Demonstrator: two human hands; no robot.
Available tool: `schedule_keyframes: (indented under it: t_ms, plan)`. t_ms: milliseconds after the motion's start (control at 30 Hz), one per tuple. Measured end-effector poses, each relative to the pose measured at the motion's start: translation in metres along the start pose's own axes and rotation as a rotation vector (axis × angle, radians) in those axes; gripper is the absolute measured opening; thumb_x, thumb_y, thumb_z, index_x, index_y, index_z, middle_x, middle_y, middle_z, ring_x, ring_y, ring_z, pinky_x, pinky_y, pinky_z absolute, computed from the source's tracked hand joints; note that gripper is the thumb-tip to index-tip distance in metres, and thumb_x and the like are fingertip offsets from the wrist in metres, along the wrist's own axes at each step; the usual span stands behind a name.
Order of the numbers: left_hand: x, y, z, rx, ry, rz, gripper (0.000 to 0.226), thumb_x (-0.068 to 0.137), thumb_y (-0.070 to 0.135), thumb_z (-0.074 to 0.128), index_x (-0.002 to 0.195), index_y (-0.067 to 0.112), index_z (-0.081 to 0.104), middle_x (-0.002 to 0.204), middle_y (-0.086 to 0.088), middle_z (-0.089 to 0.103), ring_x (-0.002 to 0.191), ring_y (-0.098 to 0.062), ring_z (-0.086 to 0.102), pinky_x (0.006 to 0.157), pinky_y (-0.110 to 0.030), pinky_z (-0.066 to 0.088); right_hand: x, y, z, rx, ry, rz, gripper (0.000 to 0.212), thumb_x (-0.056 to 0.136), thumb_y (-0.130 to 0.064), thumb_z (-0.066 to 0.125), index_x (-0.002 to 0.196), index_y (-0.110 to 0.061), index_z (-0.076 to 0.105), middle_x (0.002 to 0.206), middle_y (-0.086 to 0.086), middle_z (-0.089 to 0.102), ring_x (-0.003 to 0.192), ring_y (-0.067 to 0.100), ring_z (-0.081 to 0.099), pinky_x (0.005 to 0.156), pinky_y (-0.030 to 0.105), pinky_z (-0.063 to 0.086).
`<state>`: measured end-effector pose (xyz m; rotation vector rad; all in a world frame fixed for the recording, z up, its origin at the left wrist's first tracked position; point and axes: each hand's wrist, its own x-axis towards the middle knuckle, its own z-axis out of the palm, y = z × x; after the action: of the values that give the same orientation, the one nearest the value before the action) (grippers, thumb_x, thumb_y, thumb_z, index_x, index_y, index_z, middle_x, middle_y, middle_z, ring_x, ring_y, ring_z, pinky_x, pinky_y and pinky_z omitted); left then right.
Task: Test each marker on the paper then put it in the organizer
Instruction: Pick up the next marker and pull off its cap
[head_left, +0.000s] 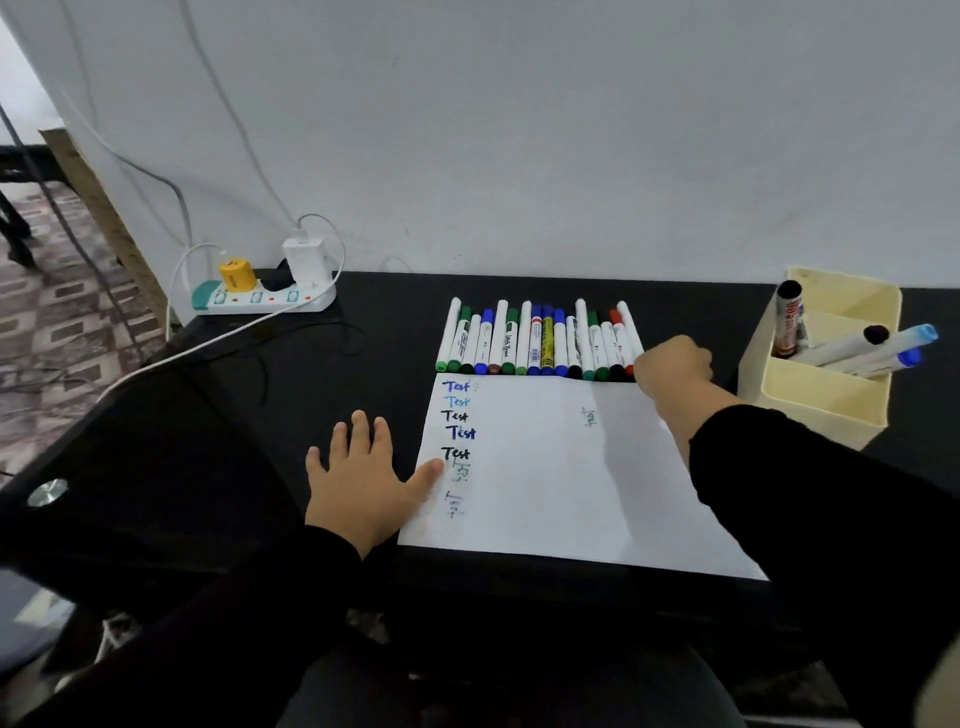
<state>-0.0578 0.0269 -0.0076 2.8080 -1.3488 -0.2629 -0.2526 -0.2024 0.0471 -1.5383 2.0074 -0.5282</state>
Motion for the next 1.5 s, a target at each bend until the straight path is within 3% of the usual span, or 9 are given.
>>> schedule_keyframes:
  t_ms: [200, 367, 500, 567, 667, 800, 1100, 1300, 1500]
  plan:
    - [0.0, 0.0, 0.001, 0.005, -0.008, -0.005, 0.092, 0.084, 0.075, 0.019, 0.15, 0.015, -0.002, 0.158, -0.005, -0.011, 0.145, -0.023, -0.009, 0.116, -0.049, -0.002, 0.016, -0.006, 0.012, -0.225, -0.078, -0.04, 0.04, 0.094, -0.016, 0.05, 0.129, 0.003, 0.047, 0.129, 0.018, 0.051, 0.118, 0.029, 0.05, 0.098, 0.034, 0.044]
    - [0.001, 0.0, 0.0, 0.015, -0.022, -0.013, 0.092, 0.083, 0.075, 0.018, 0.15, 0.016, -0.003, 0.158, -0.005, -0.012, 0.145, -0.023, -0.01, 0.116, -0.048, -0.002, 0.018, -0.002, 0.01, -0.319, -0.144, -0.215, 0.033, 0.091, -0.01, 0.05, 0.122, -0.001, 0.058, 0.103, 0.017, 0.061, 0.087, 0.026, 0.056, 0.056, 0.024, 0.037]
    - [0.001, 0.0, -0.001, 0.016, -0.03, -0.013, 0.092, 0.083, 0.075, 0.018, 0.15, 0.016, -0.003, 0.158, -0.005, -0.012, 0.145, -0.023, -0.011, 0.116, -0.049, -0.002, 0.011, -0.012, -0.001, -0.357, -0.141, -0.159, 0.02, 0.097, -0.009, 0.045, 0.113, -0.007, 0.057, 0.072, 0.003, 0.039, 0.062, 0.014, 0.04, 0.056, 0.021, 0.036]
    - [0.0, 0.0, -0.001, 0.015, -0.03, -0.012, 0.092, 0.083, 0.076, 0.018, 0.15, 0.016, -0.003, 0.158, -0.005, -0.012, 0.145, -0.024, -0.011, 0.116, -0.049, -0.003, 0.01, -0.011, -0.003, -0.255, -0.118, -0.134, 0.017, 0.099, -0.009, 0.041, 0.088, -0.005, 0.054, 0.07, 0.003, 0.039, 0.062, 0.015, 0.041, 0.053, 0.022, 0.033]
    - [0.0, 0.0, 0.0, 0.012, -0.023, -0.008, 0.091, 0.083, 0.075, 0.018, 0.15, 0.016, -0.002, 0.158, -0.005, -0.011, 0.145, -0.023, -0.011, 0.115, -0.048, -0.003, 0.006, -0.01, -0.006, -0.163, -0.076, -0.122, 0.034, 0.098, -0.011, 0.042, 0.065, -0.005, 0.04, 0.067, 0.007, 0.038, 0.077, 0.021, 0.048, 0.071, 0.027, 0.038]
    - [-0.001, 0.0, -0.001, 0.008, -0.023, -0.008, 0.092, 0.084, 0.075, 0.018, 0.151, 0.016, -0.002, 0.158, -0.005, -0.011, 0.145, -0.024, -0.01, 0.115, -0.049, -0.002, 0.003, -0.01, -0.016, 0.069, -0.09, -0.006, 0.034, 0.093, -0.019, 0.055, 0.068, -0.003, 0.04, 0.066, 0.007, 0.041, 0.056, 0.016, 0.04, 0.059, 0.027, 0.037]
    - [-0.005, -0.001, -0.003, -0.058, -0.011, 0.019, 0.09, 0.086, 0.073, 0.018, 0.151, 0.013, 0.002, 0.158, -0.009, -0.006, 0.145, -0.026, -0.006, 0.115, -0.049, 0.0, -0.058, 0.0, -0.04, 0.463, -0.188, 0.061, 0.012, 0.088, -0.017, 0.052, 0.086, -0.006, 0.051, 0.074, 0.005, 0.04, 0.058, 0.015, 0.033, 0.055, 0.025, 0.033]
    - [-0.007, -0.002, -0.025, -0.42, -0.042, -0.05, 0.073, 0.094, 0.058, 0.029, 0.151, 0.017, 0.008, 0.158, -0.007, 0.006, 0.146, -0.024, 0.001, 0.116, -0.048, -0.001, -0.094, 0.007, -0.055, 0.487, -0.295, -0.001, 0.016, 0.091, -0.017, 0.046, 0.09, -0.005, 0.056, 0.071, 0.008, 0.055, 0.051, 0.013, 0.033, 0.043, 0.022, 0.025]
    - [-0.028, 0.02, -0.058, -0.772, 0.04, 0.266, 0.072, 0.09, 0.04, 0.056, 0.149, 0.028, 0.017, 0.156, 0.007, 0.019, 0.141, -0.013, 0.021, 0.112, -0.031, 0.022, -0.109, 0.006, -0.064, 0.474, -0.381, -0.094, 0.018, 0.09, -0.017, 0.047, 0.083, -0.004, 0.058, 0.065, 0.008, 0.051, 0.048, 0.012, 0.034, 0.034, 0.017, 0.027]
